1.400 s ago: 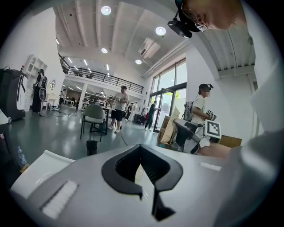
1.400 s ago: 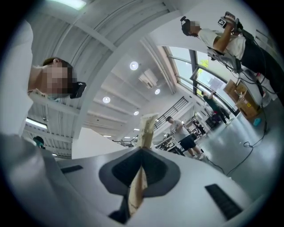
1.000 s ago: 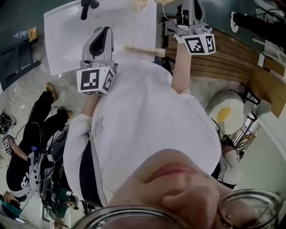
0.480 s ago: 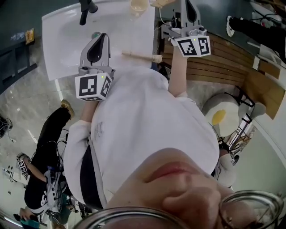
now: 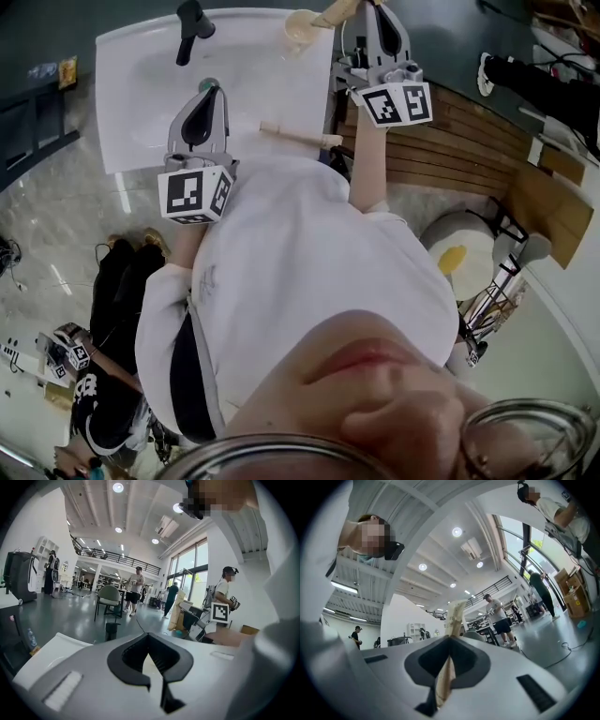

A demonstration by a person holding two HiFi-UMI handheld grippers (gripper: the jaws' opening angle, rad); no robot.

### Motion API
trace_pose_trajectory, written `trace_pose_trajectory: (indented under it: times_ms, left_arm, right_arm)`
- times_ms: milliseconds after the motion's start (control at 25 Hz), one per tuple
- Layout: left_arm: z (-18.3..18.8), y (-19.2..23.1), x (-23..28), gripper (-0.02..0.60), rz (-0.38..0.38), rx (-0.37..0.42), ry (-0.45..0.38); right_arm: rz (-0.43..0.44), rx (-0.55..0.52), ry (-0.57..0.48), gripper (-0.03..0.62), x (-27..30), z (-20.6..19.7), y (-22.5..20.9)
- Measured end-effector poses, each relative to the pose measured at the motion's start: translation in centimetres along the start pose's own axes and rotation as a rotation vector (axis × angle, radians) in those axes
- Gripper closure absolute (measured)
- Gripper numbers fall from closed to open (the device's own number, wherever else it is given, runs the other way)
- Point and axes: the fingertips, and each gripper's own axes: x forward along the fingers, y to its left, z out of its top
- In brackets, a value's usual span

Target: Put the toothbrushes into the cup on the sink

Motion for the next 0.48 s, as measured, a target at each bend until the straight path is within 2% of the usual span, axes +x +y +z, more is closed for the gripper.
trace_pose_trajectory:
  times_ms: [480]
  left_arm:
    - [-0.2, 1.0, 0.7, 0.577, 0.035, -0.003, 0.025]
  right_arm:
    - [-0.01, -0.022, 0.063, 0.582, 1.0, -3.4, -1.9]
